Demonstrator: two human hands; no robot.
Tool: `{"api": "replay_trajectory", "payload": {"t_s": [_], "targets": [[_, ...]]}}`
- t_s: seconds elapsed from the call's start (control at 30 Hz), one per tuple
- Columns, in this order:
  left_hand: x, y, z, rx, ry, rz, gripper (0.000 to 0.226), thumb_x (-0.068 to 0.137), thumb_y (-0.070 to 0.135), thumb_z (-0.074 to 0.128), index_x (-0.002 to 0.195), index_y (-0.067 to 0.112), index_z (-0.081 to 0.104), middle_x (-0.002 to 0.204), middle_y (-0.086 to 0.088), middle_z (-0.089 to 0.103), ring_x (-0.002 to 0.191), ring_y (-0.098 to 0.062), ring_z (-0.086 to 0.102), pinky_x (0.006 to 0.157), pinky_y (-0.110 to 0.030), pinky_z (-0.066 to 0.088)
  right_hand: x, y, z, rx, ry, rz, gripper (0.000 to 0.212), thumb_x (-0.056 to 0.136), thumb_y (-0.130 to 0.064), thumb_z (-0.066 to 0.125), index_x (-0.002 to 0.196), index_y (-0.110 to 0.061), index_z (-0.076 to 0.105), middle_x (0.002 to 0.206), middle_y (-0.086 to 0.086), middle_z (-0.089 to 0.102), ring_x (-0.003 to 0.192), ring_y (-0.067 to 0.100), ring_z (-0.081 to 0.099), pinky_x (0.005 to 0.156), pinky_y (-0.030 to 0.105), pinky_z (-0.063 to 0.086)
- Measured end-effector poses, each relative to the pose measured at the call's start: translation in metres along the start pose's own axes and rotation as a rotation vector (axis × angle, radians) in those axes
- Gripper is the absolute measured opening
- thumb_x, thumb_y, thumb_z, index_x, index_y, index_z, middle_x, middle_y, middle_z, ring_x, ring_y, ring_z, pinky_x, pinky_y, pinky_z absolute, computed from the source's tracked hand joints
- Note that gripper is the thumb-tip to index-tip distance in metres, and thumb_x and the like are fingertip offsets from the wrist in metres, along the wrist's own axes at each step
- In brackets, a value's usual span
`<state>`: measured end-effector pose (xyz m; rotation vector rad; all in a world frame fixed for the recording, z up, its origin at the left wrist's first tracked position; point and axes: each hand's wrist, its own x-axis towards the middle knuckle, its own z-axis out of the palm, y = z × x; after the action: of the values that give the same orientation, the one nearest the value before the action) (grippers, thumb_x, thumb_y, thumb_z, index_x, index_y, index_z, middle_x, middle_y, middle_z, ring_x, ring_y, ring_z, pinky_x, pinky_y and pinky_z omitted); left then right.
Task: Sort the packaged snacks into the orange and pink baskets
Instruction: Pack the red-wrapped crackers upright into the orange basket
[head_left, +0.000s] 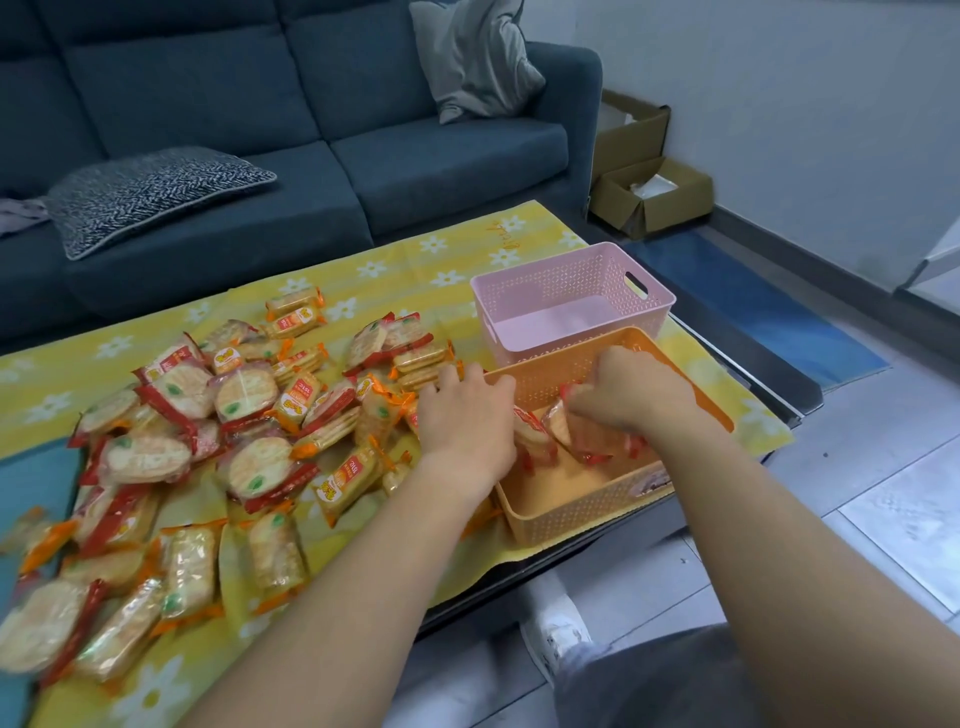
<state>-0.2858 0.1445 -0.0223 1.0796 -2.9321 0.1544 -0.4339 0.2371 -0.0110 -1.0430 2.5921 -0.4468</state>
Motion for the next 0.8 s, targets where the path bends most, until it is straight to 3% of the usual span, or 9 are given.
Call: {"api": "replay_trajectory", "payload": {"t_s": [0.1,0.2,0.37,0.43,0.5,0.57,0.67,0.73,0.8], "targets": [[-0.001,-0.001,0.003,-0.038,0.027,0.002,0.042,0.084,0.039,0.07,0.121,0.025,0.055,0.129,-0.009,0.051,0.123,-0.037,0.044,0.091,-0.045,0.043,0.0,-0.003,0.013,0.298,0.049,-0.029,0.023,0.087,-0.034,0.07,0.082,-0.017,0.055,0.078,0.001,0.065,0.073,0.021,0.063,0.063,0.037,0.052],[-0.004,-0.004,0.01,-0.126,0.076,0.011,0.04,0.082,0.034,0.072,0.117,0.026,0.054,0.125,-0.004,0.05,0.119,-0.033,0.045,0.086,-0.041,0.044,0.002,-0.009,0.029,0.393,0.029,-0.06,0.023,0.084,-0.025,0.075,0.082,-0.017,0.053,0.077,-0.001,0.063,0.072,0.019,0.061,0.061,0.032,0.048],[-0.006,-0.01,0.018,-0.278,0.066,0.006,0.067,0.077,0.035,0.075,0.134,0.028,0.041,0.134,-0.001,0.046,0.12,-0.029,0.04,0.092,-0.037,0.043,0.003,-0.013,0.039,0.583,-0.338,-0.024,0.021,0.082,-0.004,0.074,0.093,-0.012,0.059,0.077,0.01,0.068,0.068,0.024,0.066,0.068,0.04,0.058],[-0.006,-0.009,0.017,-0.29,-0.001,0.053,0.087,0.073,0.043,0.077,0.143,0.033,0.028,0.14,-0.001,0.036,0.126,-0.028,0.033,0.102,-0.04,0.036,0.004,-0.012,0.04,0.616,-0.365,-0.002,0.017,0.083,-0.005,0.07,0.097,-0.013,0.064,0.085,0.008,0.067,0.074,0.021,0.066,0.064,0.034,0.06],[-0.006,-0.006,0.015,-0.307,-0.099,0.107,0.095,0.067,0.048,0.076,0.144,0.039,0.021,0.142,0.002,0.028,0.131,-0.027,0.027,0.107,-0.044,0.028,0.005,-0.01,0.039,0.659,-0.38,0.01,0.015,0.084,-0.006,0.065,0.097,-0.014,0.068,0.086,0.01,0.07,0.08,0.022,0.069,0.073,0.041,0.061],[-0.006,-0.004,0.014,-0.329,-0.143,0.104,0.092,0.066,0.053,0.074,0.144,0.04,0.026,0.142,0.005,0.029,0.132,-0.025,0.028,0.109,-0.045,0.026,0.004,-0.009,0.038,0.687,-0.4,0.018,0.016,0.087,-0.007,0.064,0.1,-0.014,0.068,0.087,0.01,0.072,0.081,0.021,0.072,0.073,0.041,0.06],[-0.001,-0.009,0.013,-0.36,-0.085,0.031,0.075,0.075,0.045,0.075,0.14,0.036,0.037,0.141,0.007,0.037,0.133,-0.022,0.034,0.106,-0.043,0.029,0.001,-0.011,0.037,0.661,-0.416,0.033,0.012,0.09,-0.022,0.07,0.1,-0.018,0.066,0.086,0.008,0.073,0.066,0.016,0.069,0.058,0.032,0.056],[0.001,-0.014,0.014,-0.376,-0.067,0.002,0.07,0.077,0.038,0.075,0.138,0.034,0.04,0.14,0.007,0.04,0.133,-0.021,0.037,0.107,-0.042,0.031,0.0,-0.012,0.038,0.536,-0.418,0.017,0.024,0.087,-0.035,0.075,0.101,-0.017,0.069,0.089,0.011,0.076,0.062,0.017,0.068,0.06,0.034,0.06],[0.0,-0.016,0.015,-0.37,-0.08,0.009,0.072,0.075,0.038,0.076,0.138,0.033,0.041,0.14,0.007,0.041,0.133,-0.021,0.037,0.108,-0.043,0.034,0.0,-0.013,0.037,0.459,-0.428,-0.004,0.023,0.086,-0.031,0.077,0.1,-0.014,0.071,0.089,0.013,0.078,0.064,0.02,0.071,0.067,0.038,0.064]]}}
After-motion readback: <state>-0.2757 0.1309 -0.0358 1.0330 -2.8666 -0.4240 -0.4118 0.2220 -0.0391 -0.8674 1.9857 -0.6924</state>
